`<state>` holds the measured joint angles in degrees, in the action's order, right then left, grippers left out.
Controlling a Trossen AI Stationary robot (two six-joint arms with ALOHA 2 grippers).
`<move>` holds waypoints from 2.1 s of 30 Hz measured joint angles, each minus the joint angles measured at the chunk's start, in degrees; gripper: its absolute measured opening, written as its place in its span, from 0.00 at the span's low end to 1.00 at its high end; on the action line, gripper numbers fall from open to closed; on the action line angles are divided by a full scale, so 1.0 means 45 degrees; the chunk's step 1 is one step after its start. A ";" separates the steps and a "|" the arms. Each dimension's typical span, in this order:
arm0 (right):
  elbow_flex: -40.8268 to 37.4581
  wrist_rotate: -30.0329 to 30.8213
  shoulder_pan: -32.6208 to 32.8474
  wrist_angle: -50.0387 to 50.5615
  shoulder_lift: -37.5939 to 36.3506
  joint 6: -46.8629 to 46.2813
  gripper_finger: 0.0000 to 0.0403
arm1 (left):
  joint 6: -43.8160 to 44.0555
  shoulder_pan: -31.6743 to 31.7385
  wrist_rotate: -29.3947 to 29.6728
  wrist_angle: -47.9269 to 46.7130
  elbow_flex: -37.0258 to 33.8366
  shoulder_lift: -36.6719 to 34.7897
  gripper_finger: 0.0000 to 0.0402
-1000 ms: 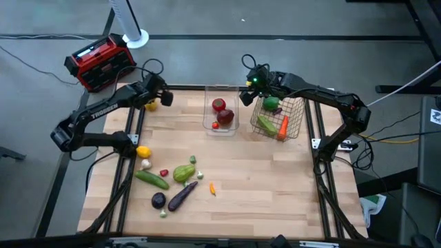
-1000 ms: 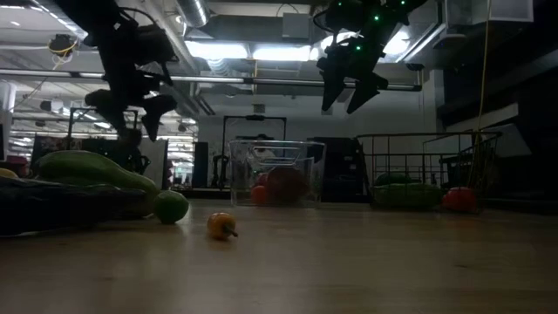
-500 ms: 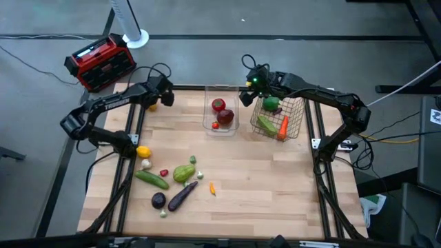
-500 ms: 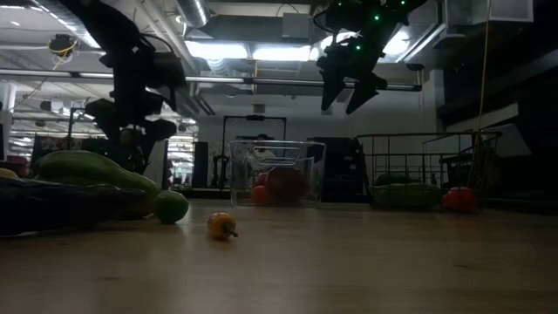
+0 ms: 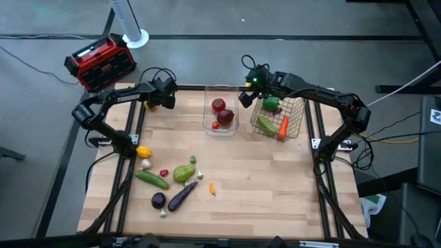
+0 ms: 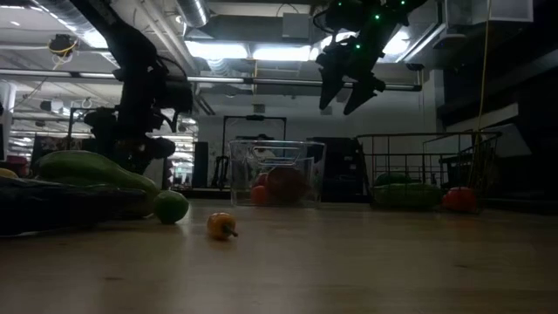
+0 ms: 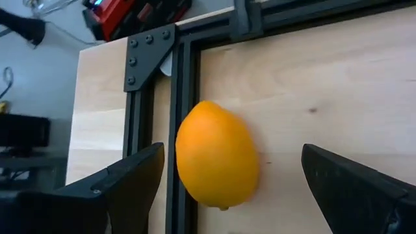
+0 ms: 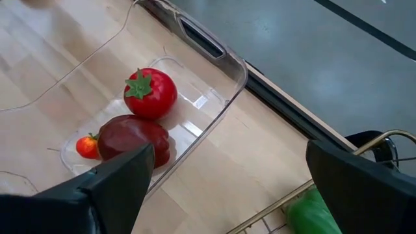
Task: Sort produce into baskets
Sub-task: Put the yellow lemon into the transparent bin
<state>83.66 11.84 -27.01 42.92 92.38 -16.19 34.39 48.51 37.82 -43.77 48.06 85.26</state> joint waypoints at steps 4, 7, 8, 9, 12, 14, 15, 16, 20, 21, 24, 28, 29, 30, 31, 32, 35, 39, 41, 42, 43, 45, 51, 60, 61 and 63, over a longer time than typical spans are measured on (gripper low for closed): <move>0.0000 -0.0197 -0.0004 0.0001 0.0000 0.0003 0.99 | 0.0379 0.0006 0.0177 -0.0392 0.0130 0.0619 0.89; 0.0000 -0.0444 -0.0004 0.0005 0.0000 0.0004 0.99 | 0.0688 0.0006 0.0181 -0.0624 0.0130 0.1111 0.89; 0.0000 -0.0517 -0.0004 0.0005 0.0000 0.0000 0.99 | 0.0816 0.0006 0.0181 -0.0640 0.0130 0.1319 0.89; 0.0000 -0.0552 0.0001 0.0005 0.0000 0.0007 0.99 | 0.0916 0.0006 0.0181 -0.0664 0.0130 0.1510 0.89; 0.0000 -0.0553 0.0001 0.0005 0.0000 0.0005 0.99 | 0.1087 0.0006 0.0256 -0.0680 0.0130 0.1925 0.89; 0.0000 -0.0550 -0.0004 0.0005 0.0000 0.0005 0.99 | 0.1241 0.0006 0.0347 -0.0663 0.0130 0.2115 0.89; 0.0000 -0.0550 -0.0004 0.0008 0.0000 0.0005 0.99 | 0.1276 0.0006 0.0418 -0.0615 0.0130 0.2188 0.89; 0.0000 -0.0551 -0.0004 0.0006 0.0000 0.0005 0.99 | 0.1308 0.0006 0.0502 -0.0597 0.0130 0.2244 0.89; 0.0000 -0.0553 0.0001 0.0007 0.0000 0.0063 0.99 | 0.1327 0.0006 0.0708 -0.0565 0.0130 0.2447 0.84; 0.0000 -0.0550 0.0001 0.0005 0.0000 0.0206 0.99 | 0.1327 0.0006 0.0711 -0.0568 0.0130 0.2486 0.82; 0.0000 -0.0550 -0.0004 0.0137 -0.0107 0.0766 0.99 | 0.1327 0.0006 0.0725 -0.0524 0.0130 0.2520 0.73; 0.0000 -0.0553 0.0009 0.0404 -0.0790 0.1496 0.99 | 0.1311 0.0006 0.0722 -0.0473 0.0130 0.2520 0.62; 0.0000 -0.0551 0.0006 0.0492 -0.1052 0.1674 0.99 | 0.1277 0.0006 0.0711 -0.0471 0.0130 0.2520 0.59; 0.0000 -0.0553 0.0006 0.0578 -0.1329 0.1791 0.99 | 0.1274 0.0006 0.0711 -0.0471 0.0130 0.2520 0.58; 0.0000 -0.0552 0.0006 0.0701 -0.1641 0.1959 0.99 | 0.1269 0.0006 0.0703 -0.0476 0.0130 0.2520 0.57; 0.0000 -0.0555 0.0006 0.0890 -0.1974 0.2076 0.99 | 0.1260 0.0006 0.0696 -0.0473 0.0130 0.2520 0.56; 0.0000 -0.0546 0.0099 0.1555 -0.3049 0.2405 0.99 | 0.1239 0.0006 0.0550 -0.0480 0.0130 0.2520 0.56; -0.0054 -0.0193 0.0598 0.2472 -0.4397 0.2474 0.99 | 0.1016 0.0006 0.0397 -0.0480 0.0135 0.2515 0.58; -0.0456 -0.0135 0.1072 0.2354 -0.5181 0.2571 0.99 | 0.0911 0.0006 0.0331 -0.0476 0.0135 0.2496 0.58; -0.0789 -0.0123 0.1322 0.2219 -0.5553 0.2579 0.99 | 0.0897 -0.0006 0.0296 -0.0476 0.0140 0.2478 0.58; -0.1181 -0.0113 0.1585 0.2025 -0.5930 0.2592 0.99 | 0.0895 -0.0009 0.0229 -0.0476 0.0140 0.2433 0.58; -0.2157 -0.0106 0.2119 0.1624 -0.6624 0.2603 0.99 | 0.0890 -0.0028 -0.0028 -0.0456 0.0140 0.2284 0.58; -0.5351 -0.0205 0.3486 -0.0290 -0.8246 0.2080 0.99 | 0.0890 -0.0033 -0.1288 -0.0427 0.0140 0.1646 0.58; -0.8819 -0.0215 0.4821 -0.3637 -0.8494 0.1661 0.99 | 0.0885 -0.0461 -0.4394 -0.0325 0.0120 0.0396 0.58; -0.9049 -0.0215 0.4927 -0.3826 -0.8432 0.1663 0.99 | 0.0882 -0.0555 -0.4686 -0.0279 0.0115 0.0160 0.58; -0.9384 -0.0215 0.5085 -0.3894 -0.8293 0.1661 0.99 | 0.0807 -0.0767 -0.5302 0.0077 0.0115 -0.0322 0.58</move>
<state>41.43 10.87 -4.12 25.39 55.06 -8.71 38.02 45.06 13.96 -43.42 48.58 83.80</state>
